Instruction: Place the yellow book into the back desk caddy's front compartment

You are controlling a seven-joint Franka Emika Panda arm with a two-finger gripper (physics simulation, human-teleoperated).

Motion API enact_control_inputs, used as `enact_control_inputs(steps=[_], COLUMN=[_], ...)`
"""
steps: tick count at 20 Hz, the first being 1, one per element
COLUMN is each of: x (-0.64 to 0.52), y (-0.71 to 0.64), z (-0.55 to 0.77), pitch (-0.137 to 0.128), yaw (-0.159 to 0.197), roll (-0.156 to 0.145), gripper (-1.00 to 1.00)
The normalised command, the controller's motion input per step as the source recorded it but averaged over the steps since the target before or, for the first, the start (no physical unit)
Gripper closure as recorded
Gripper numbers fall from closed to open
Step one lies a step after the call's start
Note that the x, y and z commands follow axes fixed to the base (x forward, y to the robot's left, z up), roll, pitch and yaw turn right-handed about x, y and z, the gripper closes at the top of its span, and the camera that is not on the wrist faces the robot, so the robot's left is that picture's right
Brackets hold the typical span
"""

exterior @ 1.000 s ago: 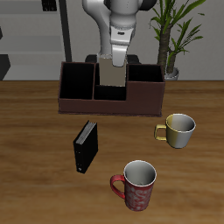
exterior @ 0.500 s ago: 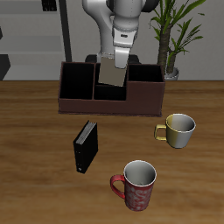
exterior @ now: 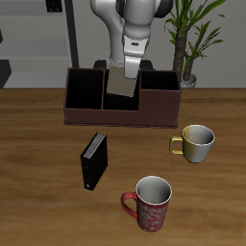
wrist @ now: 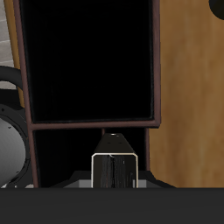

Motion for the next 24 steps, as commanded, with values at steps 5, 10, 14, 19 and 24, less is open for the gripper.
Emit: enact_control_inputs(steps=[5,10,14,19,24], x=[0.03,0.03,0.06,0.09,0.09], y=[-0.09,-0.12,-0.07,-0.04,0.02], z=[-0.13,-0.23,-0.16,-0.14,-0.13], pitch=[0.020,0.029,0.022,0.014,0.035], yaw=[-0.038,-0.019,-0.020,-0.011,-0.026], roll=[-0.021,-0.018,-0.010,-0.003,0.005], gripper=[1.00,1.00,1.00,1.00,1.00])
